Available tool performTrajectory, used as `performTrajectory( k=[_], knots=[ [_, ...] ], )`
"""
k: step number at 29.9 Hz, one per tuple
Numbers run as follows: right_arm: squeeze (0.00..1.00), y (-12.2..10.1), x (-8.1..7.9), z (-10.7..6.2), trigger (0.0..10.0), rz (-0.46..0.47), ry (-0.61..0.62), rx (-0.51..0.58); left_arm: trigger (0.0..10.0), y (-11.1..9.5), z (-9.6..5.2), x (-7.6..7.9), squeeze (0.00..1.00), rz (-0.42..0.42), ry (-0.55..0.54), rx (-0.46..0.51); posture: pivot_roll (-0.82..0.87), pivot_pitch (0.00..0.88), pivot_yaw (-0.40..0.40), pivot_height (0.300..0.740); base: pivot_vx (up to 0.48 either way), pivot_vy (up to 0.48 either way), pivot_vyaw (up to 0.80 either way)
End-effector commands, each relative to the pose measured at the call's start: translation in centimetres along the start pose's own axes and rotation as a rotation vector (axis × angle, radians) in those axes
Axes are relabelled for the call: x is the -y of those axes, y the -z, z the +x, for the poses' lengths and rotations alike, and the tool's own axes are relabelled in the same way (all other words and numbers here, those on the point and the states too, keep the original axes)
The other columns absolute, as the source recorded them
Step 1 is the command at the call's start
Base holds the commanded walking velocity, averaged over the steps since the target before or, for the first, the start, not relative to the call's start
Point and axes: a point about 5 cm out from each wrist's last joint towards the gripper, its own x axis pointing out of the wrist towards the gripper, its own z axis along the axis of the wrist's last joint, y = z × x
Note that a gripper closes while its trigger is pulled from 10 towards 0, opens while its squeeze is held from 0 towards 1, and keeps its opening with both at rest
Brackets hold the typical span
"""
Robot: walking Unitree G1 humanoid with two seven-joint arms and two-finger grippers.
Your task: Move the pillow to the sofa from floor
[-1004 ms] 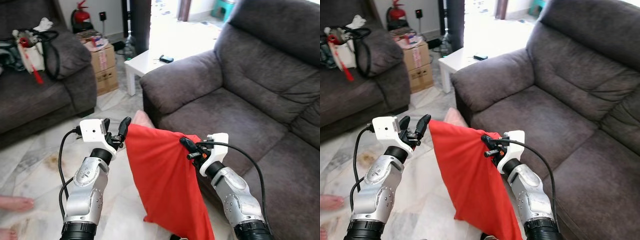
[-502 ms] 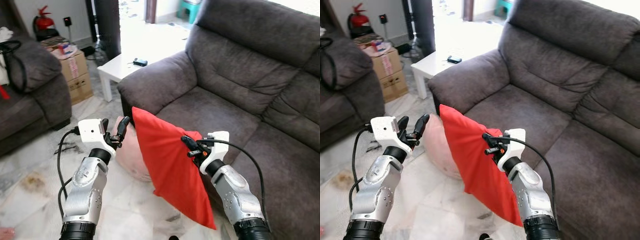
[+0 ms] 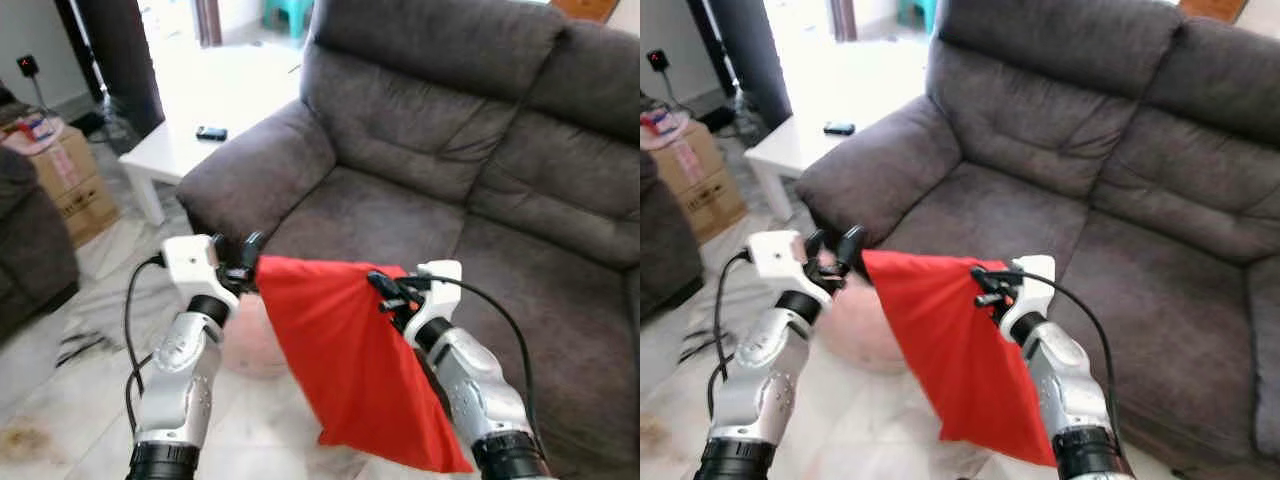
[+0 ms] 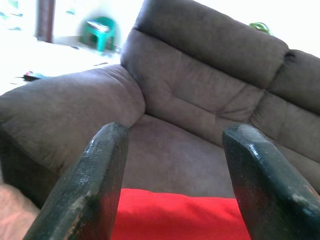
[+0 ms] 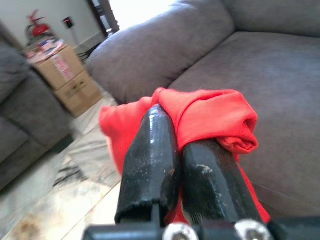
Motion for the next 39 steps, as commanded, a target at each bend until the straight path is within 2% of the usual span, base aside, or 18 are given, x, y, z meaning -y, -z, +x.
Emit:
performTrajectory(
  k=[1,39],
  knots=[
    [0.00,-2.83,-0.93,0.72,10.0,-0.044,-0.047,0.129,10.0,0.08,-0.16,-0.19,0.00,0.010,-0.009,-0.004,0.02,0.051,-0.060,0.740,0.000,0.000,-0.80],
    [0.00,-2.76,-0.35,0.43,10.0,-0.045,-0.007,0.133,10.0,0.06,0.14,-0.15,0.00,0.006,0.000,-0.010,0.01,0.075,-0.054,0.740,0.000,0.000,-0.80]
  ],
)
